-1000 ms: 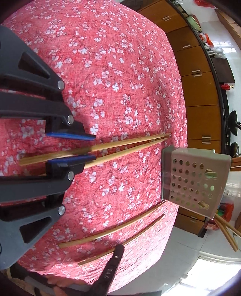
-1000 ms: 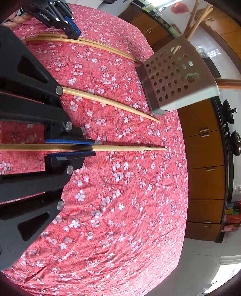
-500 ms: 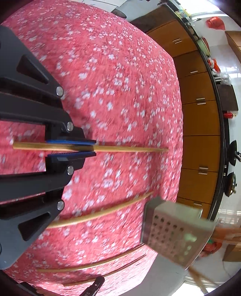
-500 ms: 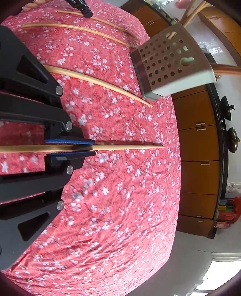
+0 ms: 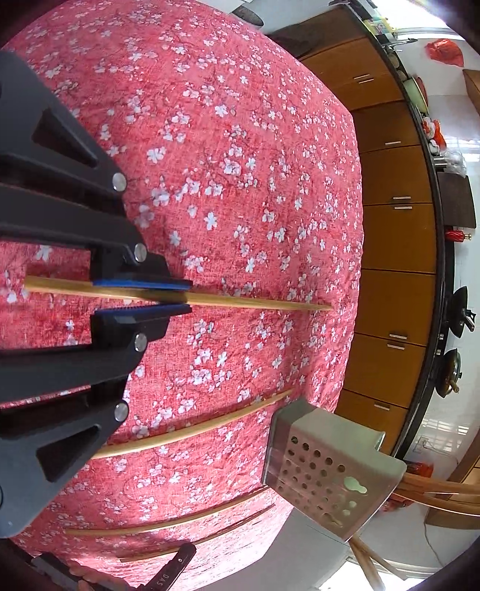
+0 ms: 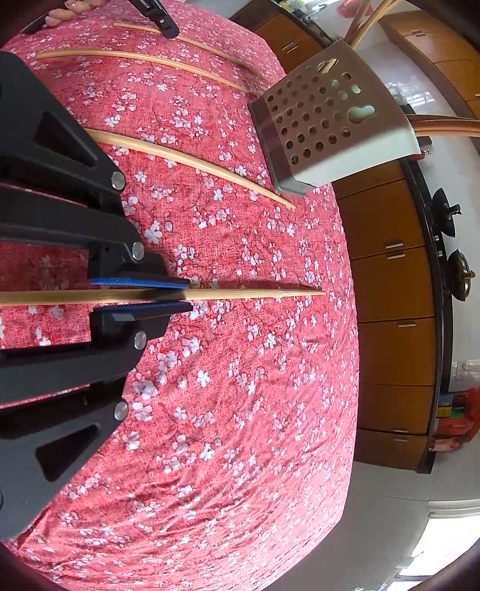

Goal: Organize utensils
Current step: 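Grasp one chopstick with the left tool while the right tool grasps another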

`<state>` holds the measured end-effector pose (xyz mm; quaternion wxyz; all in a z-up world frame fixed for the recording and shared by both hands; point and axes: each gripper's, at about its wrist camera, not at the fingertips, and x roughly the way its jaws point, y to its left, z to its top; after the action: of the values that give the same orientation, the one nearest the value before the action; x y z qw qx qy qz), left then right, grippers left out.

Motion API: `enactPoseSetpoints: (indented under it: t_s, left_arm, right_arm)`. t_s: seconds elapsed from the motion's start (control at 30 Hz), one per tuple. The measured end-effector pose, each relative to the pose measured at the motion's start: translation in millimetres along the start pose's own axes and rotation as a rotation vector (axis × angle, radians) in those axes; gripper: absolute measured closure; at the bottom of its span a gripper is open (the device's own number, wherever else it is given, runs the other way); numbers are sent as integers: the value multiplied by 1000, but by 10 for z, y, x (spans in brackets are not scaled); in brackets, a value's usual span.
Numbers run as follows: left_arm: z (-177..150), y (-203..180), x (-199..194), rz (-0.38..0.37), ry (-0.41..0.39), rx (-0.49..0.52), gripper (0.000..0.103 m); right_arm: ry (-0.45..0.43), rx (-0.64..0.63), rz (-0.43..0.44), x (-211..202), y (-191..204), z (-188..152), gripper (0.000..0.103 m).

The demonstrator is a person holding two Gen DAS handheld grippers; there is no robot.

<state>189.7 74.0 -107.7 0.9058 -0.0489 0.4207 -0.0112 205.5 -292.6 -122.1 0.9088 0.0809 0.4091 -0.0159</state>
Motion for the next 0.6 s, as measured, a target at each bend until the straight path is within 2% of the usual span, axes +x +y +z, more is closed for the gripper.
enactPoseSetpoints:
  t_s: [0.6]
  left_arm:
    - [5, -12, -13, -10, 1, -14, 92]
  right_arm:
    - [0, 4, 1, -16, 4, -5, 94]
